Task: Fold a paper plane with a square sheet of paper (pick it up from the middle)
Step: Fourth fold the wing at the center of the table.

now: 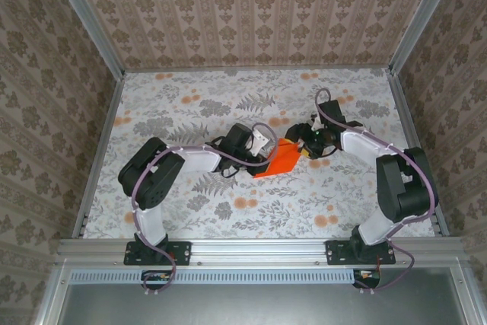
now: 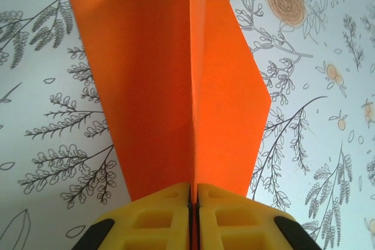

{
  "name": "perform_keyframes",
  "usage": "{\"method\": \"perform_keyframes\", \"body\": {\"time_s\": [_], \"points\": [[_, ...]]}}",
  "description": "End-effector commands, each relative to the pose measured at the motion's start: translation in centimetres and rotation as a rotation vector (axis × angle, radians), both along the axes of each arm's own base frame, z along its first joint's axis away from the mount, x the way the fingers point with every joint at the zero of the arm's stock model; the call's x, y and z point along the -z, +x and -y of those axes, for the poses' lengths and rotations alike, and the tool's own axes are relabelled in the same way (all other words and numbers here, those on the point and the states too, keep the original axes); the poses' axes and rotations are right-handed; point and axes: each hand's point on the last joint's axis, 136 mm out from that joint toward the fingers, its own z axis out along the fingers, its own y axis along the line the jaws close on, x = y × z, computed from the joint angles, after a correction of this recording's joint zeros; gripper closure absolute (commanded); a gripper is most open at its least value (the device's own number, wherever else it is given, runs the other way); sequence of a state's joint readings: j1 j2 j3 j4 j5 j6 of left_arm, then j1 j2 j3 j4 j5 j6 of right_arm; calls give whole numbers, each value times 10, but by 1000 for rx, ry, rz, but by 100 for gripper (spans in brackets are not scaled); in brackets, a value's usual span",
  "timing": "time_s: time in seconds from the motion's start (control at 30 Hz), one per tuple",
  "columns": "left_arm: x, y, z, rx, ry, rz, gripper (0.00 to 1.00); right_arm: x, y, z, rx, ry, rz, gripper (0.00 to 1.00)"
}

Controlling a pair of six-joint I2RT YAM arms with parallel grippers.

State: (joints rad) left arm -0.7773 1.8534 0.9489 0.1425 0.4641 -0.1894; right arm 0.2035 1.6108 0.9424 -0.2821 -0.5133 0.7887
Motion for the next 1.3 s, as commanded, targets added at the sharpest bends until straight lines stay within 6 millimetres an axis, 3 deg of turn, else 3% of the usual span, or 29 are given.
{"method": "perform_keyframes", "body": {"time_s": [0.0,0.23,0.57,0.9,1.27], "points": [[1,-2,4,-46,-39,-106,89,-4,-8,-9,-93,41,53,32],[4,-2,5,-83,-55,-136,89,12,-24,-25,-156,70,5,39],[13,-6,5,-104,-46,-206,91,33,-25,-32,-166,49,-33,49],[18,-7,6,-114,-42,-263,91,51,-19,-32,-151,21,-68,51],[17,-6,4,-124,-61,-276,91,56,-14,-35,-156,16,-77,53]]}}
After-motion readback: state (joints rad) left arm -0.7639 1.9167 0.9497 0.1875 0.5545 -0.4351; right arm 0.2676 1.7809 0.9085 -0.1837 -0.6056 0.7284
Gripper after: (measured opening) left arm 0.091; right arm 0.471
